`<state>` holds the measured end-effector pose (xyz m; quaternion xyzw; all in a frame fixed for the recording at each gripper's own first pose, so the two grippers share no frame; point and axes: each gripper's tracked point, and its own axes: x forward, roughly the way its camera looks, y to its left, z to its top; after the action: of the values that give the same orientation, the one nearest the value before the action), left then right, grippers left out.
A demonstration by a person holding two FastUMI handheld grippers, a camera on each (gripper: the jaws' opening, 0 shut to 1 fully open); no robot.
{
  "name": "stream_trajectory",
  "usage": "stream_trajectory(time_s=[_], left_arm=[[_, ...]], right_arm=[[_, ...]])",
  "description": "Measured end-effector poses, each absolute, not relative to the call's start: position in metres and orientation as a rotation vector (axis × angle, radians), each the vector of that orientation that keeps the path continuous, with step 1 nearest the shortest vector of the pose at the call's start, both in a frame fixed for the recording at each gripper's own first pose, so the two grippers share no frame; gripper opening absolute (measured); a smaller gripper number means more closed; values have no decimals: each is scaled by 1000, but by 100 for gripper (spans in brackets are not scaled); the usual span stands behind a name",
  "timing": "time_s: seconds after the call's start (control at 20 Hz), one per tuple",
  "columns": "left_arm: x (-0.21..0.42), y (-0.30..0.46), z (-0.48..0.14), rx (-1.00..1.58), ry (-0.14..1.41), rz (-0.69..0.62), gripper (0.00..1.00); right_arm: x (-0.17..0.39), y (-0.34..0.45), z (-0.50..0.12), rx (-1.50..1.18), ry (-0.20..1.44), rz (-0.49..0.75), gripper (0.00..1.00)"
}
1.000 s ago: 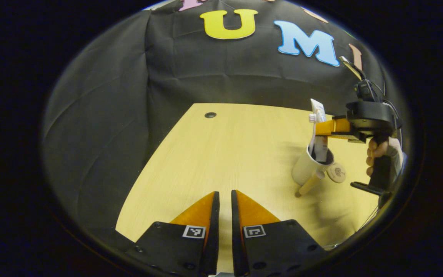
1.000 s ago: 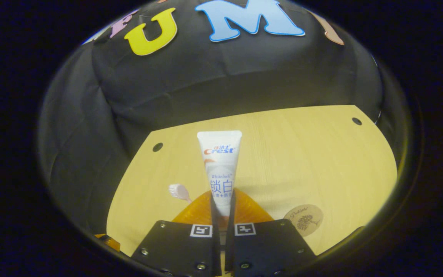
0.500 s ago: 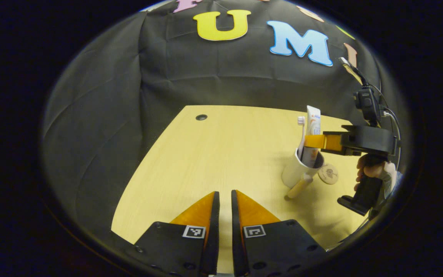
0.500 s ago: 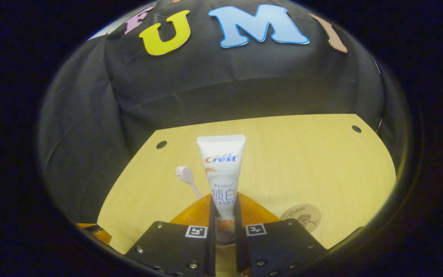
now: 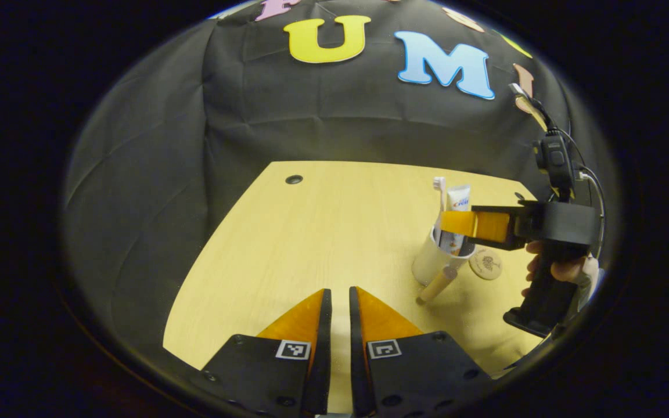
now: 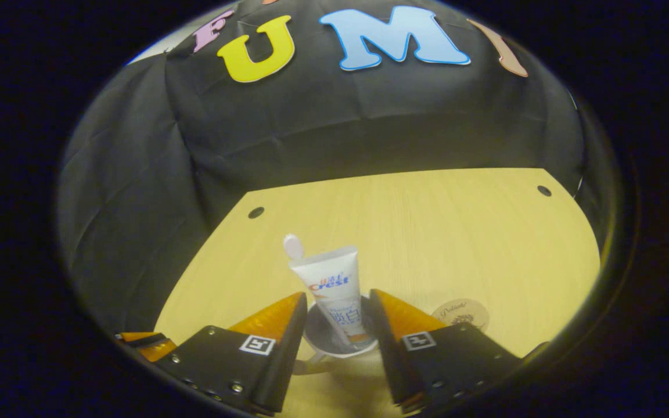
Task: Put the toothbrush and toothpaste on the desktop into the cup, then pick up the cup and place it on the coaster on the desktop.
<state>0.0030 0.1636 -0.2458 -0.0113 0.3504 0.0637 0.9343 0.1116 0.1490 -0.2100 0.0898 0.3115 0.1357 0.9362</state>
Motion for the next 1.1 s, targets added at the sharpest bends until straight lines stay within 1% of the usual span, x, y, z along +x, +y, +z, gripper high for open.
stream_trajectory(time_s=[0.05, 0.25, 0.55, 0.6, 0.75, 0.8, 0.85, 0.95, 1.0, 1.05, 1.1], left_arm=[[3, 164, -247, -24, 715, 128, 22], [6, 162, -246, -28, 701, 101, 22], [10, 152, -237, -30, 683, -2, 22], [12, 146, -236, -23, 680, -21, 26], [26, 122, -234, -7, 696, -96, 26], [29, 110, -236, -12, 713, -133, 20], [32, 100, -239, -15, 730, -164, 39], [36, 88, -245, -8, 765, -204, 41], [37, 84, -249, 0, 785, -216, 56], [38, 77, -254, 0, 807, -233, 56], [37, 74, -259, 6, 833, -239, 67]], right_arm=[[112, 147, -204, 187, 622, 274, 69], [109, 142, -187, 208, 593, 277, 70], [108, 117, -150, 248, 528, 254, 69], [108, 109, -144, 253, 517, 242, 69], [107, 83, -135, 269, 496, 206, 69], [106, 72, -132, 269, 491, 189, 69], [105, 61, -130, 269, 484, 173, 69], [100, 40, -130, 277, 478, 137, 69], [97, 30, -131, 282, 478, 118, 69], [92, 19, -133, 286, 481, 99, 69], [89, 9, -136, 293, 486, 81, 69]])
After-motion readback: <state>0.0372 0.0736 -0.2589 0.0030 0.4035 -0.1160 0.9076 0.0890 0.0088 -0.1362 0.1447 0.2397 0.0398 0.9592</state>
